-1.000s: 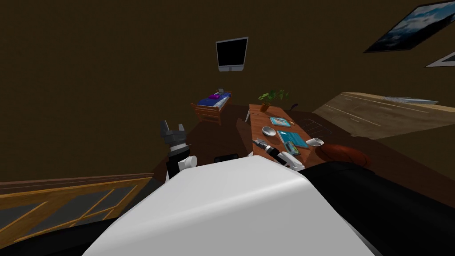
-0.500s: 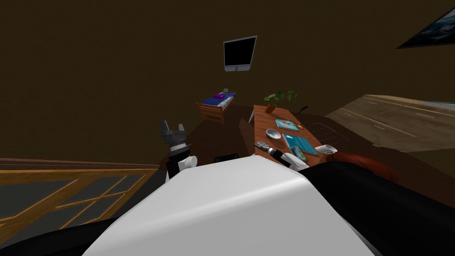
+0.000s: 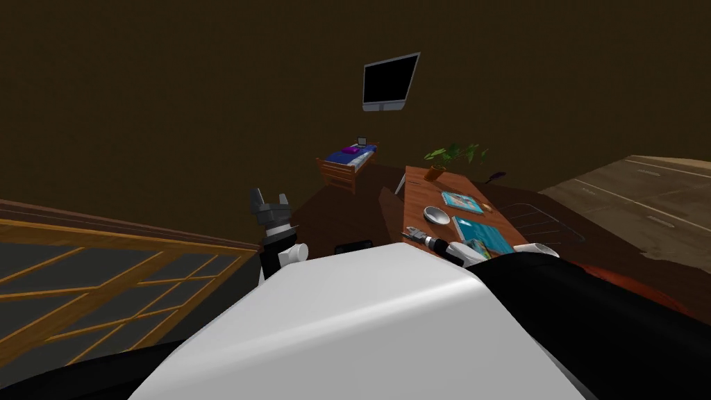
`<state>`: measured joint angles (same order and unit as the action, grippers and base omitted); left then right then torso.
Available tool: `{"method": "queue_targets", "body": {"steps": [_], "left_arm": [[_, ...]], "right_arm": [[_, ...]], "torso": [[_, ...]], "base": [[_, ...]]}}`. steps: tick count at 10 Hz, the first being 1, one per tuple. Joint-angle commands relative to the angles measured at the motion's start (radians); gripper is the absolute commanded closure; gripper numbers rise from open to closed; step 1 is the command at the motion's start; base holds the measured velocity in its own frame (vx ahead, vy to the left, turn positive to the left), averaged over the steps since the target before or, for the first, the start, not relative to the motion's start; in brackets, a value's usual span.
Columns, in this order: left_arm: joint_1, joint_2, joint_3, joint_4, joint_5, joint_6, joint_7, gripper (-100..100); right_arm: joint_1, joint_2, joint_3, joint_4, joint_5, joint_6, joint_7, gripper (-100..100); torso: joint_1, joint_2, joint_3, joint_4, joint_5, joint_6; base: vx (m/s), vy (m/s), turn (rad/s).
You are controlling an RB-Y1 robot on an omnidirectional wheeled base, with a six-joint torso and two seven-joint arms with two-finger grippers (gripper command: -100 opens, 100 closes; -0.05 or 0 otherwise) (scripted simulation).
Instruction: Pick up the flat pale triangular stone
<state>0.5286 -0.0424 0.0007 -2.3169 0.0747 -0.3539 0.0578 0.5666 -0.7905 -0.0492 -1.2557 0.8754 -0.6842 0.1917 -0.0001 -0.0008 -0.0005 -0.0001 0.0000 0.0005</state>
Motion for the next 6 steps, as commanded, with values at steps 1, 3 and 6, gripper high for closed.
{"method": "queue_targets", "body": {"steps": [1, 3, 6], "left_arm": [[0.0, 0.0, 0.0, 0.0, 0.0, 0.0, 0.0, 0], [0.0, 0.0, 0.0, 0.0, 0.0, 0.0, 0.0, 0], [0.0, 0.0, 0.0, 0.0, 0.0, 0.0, 0.0, 0]], "right_arm": [[0.013, -0.015, 0.008, 0.003, 0.028, 0.005, 0.0, -100], [0.018, -0.068, 0.031, 0.082, 0.097, -0.015, 0.021, -100], [0.021, -0.093, 0.042, 0.128, 0.15, -0.025, 0.032, -100]], "torso": [[0.0, 0.0, 0.0, 0.0, 0.0, 0.0], [0.0, 0.0, 0.0, 0.0, 0.0, 0.0], [0.0, 0.0, 0.0, 0.0, 0.0, 0.001]], "base": [[-0.004, -0.009, 0.171], [-0.005, -0.007, 0.372], [-0.001, -0.012, 0.106]]}}
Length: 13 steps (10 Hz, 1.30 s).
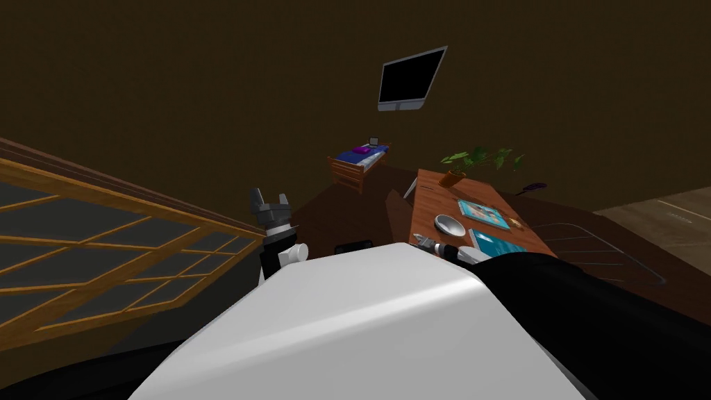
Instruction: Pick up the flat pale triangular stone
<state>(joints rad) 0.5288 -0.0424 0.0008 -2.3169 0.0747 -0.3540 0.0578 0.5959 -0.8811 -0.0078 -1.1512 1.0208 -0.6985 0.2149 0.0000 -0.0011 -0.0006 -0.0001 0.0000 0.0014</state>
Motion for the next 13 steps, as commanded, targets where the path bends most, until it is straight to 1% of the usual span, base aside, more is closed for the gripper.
{"method": "queue_targets", "body": {"steps": [1, 2, 5, 8, 9, 10, 11, 12, 13], "left_arm": [[0.0, 0.0, 0.0, 0.0, 0.0, 0.0, 0.0, 0], [0.0, 0.0, 0.0, 0.0, 0.0, 0.0, 0.0, 0], [0.0, 0.0, 0.0, 0.0, 0.0, 0.0, 0.0, 0], [0.0, 0.0, 0.0, 0.0, 0.0, 0.0, 0.0, 0], [0.0, 0.0, 0.0, 0.0, 0.0, 0.0, 0.0, 0], [0.0, 0.0, 0.0, 0.0, 0.0, 0.0, 0.0, 0], [0.0, 0.0, 0.0, 0.0, 0.0, 0.0, 0.0, 0], [0.0, 0.0, 0.0, 0.0, 0.0, 0.0, 0.0, 0], [0.0, 0.0, 0.0, 0.0, 0.0, 0.0, 0.0, 0]], "right_arm": [[-0.007, -0.026, 0.011, 0.05, 0.041, -0.019, 0.019, -100], [-0.007, -0.026, 0.011, 0.061, 0.041, -0.019, 0.019, -100], [-0.003, -0.089, 0.047, 0.157, 0.133, -0.039, 0.048, -100], [-0.002, -0.136, 0.086, 0.225, 0.204, -0.051, 0.074, -100], [-0.003, -0.148, 0.1, 0.242, 0.222, -0.053, 0.081, -100], [-0.003, -0.148, 0.1, 0.242, 0.222, -0.053, 0.081, -100], [-0.007, -0.163, 0.127, 0.266, 0.25, -0.055, 0.093, -100], [-0.011, -0.166, 0.15, 0.279, 0.267, -0.054, 0.101, -100], [-0.004, -0.162, 0.139, 0.258, 0.259, -0.048, 0.087, -100]], "torso": [[0.0, 0.0, 0.0, 0.0, 0.0, 0.0], [0.0, 0.0, 0.0, 0.0, 0.0, -0.001], [0.0, 0.0, 0.0, 0.0, 0.0, -0.001], [0.0, 0.0, 0.0, 0.0, 0.0, 0.0], [0.0, 0.0, 0.0, 0.0, 0.0, 0.0], [0.0, 0.0, 0.0, 0.0, 0.0, 0.0], [0.0, 0.0, 0.0, 0.0, 0.0, 0.001], [0.0, -0.001, 0.0, 0.0, 0.0, 0.0], [-0.001, -0.001, -0.001, 0.0, 0.0, 0.0]], "base": [[-0.003, -0.003, 0.249], [0.0, -0.011, 0.116], [-0.004, -0.01, 0.266], [-0.005, -0.012, 0.241], [-0.001, -0.016, 0.221], [0.002, -0.015, 0.037], [0.004, -0.01, 0.168], [0.014, -0.036, 0.279], [0.008, -0.025, 0.057]]}}
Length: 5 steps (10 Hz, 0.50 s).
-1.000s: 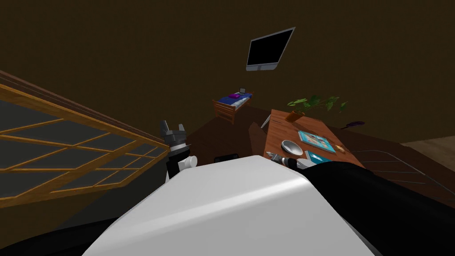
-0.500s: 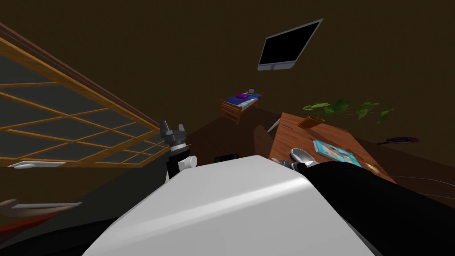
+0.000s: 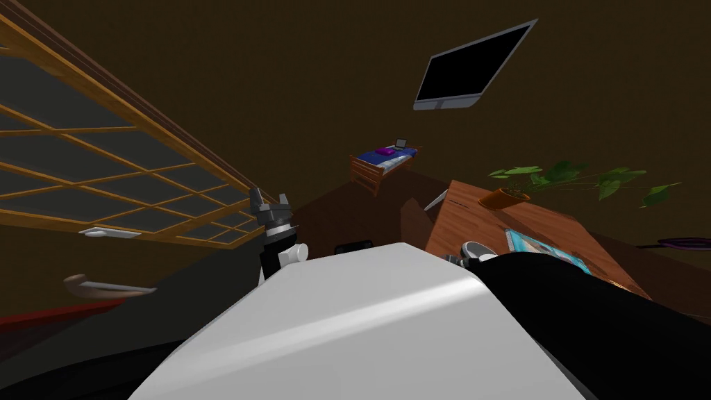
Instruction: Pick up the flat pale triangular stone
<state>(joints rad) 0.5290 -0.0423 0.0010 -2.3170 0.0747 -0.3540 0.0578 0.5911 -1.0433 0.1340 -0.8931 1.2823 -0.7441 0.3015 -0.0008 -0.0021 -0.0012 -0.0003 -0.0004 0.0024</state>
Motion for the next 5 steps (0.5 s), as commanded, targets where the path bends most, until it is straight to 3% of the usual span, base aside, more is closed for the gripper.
{"method": "queue_targets", "body": {"steps": [1, 2, 4, 5], "left_arm": [[0.0, 0.0, 0.0, 0.0, 0.0, 0.0, 0.0, 0], [0.0, 0.0, 0.0, 0.0, 0.0, 0.0, 0.0, 0], [0.0, 0.0, 0.0, 0.0, 0.0, 0.0, 0.0, 0], [0.0, 0.0, 0.0, 0.0, 0.0, 0.0, 0.0, 0]], "right_arm": [[0.0, 0.0, 0.0, 0.0, 0.0, 0.0, 0.0, 0], [-0.009, 0.032, 0.016, 0.015, 0.001, 0.027, 0.009, -100], [-0.017, 0.063, 0.033, 0.031, 0.001, 0.054, 0.018, -100], [-0.01, 0.052, 0.031, 0.012, 0.006, 0.05, 0.002, -100]], "torso": [[0.0, 0.0, 0.0, 0.0, 0.0, 0.0], [0.001, 0.001, 0.0, 0.0, 0.0, 0.0], [-0.001, 0.001, 0.0, 0.0, 0.0, 0.0], [-0.002, 0.001, 0.001, 0.0, -0.001, 0.0]], "base": [[0.0, 0.0, 0.0], [0.001, -0.025, 0.083], [-0.002, -0.054, 0.062], [-0.002, -0.025, 0.01]]}}
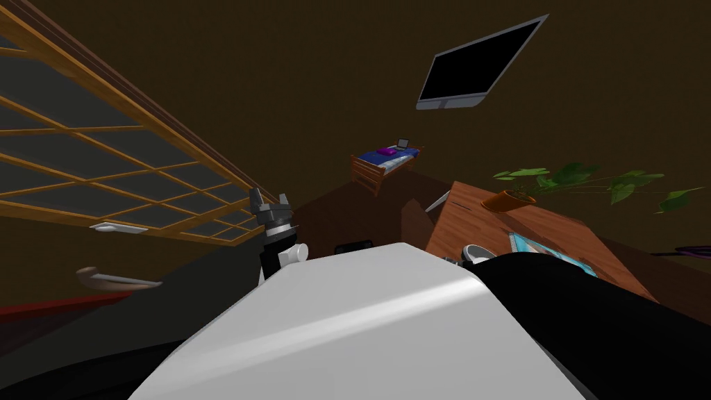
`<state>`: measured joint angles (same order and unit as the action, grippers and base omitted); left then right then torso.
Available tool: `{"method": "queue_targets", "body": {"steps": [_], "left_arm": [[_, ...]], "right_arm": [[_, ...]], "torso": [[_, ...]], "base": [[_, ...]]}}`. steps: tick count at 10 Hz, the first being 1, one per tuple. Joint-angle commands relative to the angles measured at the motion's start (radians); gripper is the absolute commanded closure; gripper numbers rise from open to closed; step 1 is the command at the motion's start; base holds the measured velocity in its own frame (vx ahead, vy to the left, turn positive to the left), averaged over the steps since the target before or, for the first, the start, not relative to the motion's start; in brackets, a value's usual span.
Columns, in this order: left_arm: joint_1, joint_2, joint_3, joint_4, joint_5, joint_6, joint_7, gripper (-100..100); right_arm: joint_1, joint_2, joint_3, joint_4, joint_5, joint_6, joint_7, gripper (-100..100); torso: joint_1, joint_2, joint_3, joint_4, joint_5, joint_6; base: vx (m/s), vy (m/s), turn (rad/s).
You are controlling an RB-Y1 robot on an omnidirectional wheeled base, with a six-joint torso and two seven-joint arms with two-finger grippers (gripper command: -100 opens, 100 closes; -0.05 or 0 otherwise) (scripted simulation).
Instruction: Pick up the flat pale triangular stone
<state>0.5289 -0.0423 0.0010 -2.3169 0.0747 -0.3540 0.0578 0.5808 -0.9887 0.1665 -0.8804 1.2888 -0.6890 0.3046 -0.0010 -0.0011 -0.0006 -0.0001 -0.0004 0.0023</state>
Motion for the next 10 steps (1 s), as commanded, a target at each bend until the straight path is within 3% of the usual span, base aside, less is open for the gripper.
{"method": "queue_targets", "body": {"steps": [1, 5, 6, 7, 9, 10], "left_arm": [[0.0, 0.0, 0.0, 0.0, 0.0, 0.0, 0.0, 0], [0.0, 0.0, 0.0, 0.0, 0.0, 0.0, 0.0, 0], [0.0, 0.0, 0.0, 0.0, 0.0, 0.0, 0.0, 0], [0.0, 0.0, 0.0, 0.0, 0.0, 0.0, 0.0, 0], [0.0, 0.0, 0.0, 0.0, 0.0, 0.0, 0.0, 0], [0.0, 0.0, 0.0, 0.0, 0.0, 0.0, 0.0, 0]], "right_arm": [[0.0, 0.0, 0.0, 0.0, 0.0, 0.0, 0.0, 100], [0.0, -0.002, -0.001, 0.0, 0.0, 0.001, 0.001, 100], [0.0, -0.002, -0.001, 0.0, 0.0, 0.001, 0.001, 0], [0.002, -0.023, -0.016, 0.003, -0.006, -0.028, 0.006, 100], [0.004, -0.03, -0.019, -0.003, -0.006, -0.028, 0.001, 100], [0.003, -0.032, -0.02, -0.001, -0.006, -0.033, 0.002, 0]], "torso": [[0.0, 0.0, 0.0, 0.0, 0.0, 0.0], [0.0, -0.001, -0.001, 0.0, -0.001, 0.0], [0.0, -0.001, -0.001, -0.001, -0.002, 0.0], [-0.001, -0.001, -0.001, -0.001, -0.002, 0.0], [0.002, -0.001, -0.001, -0.001, -0.001, 0.0], [0.001, -0.001, -0.001, -0.001, -0.002, 0.0]], "base": [[0.0, -0.006, 0.001], [0.0, 0.0, 0.0], [0.0, 0.0, 0.0], [0.0, 0.027, -0.062], [0.002, 0.033, -0.052], [0.0, 0.0, 0.0]]}}
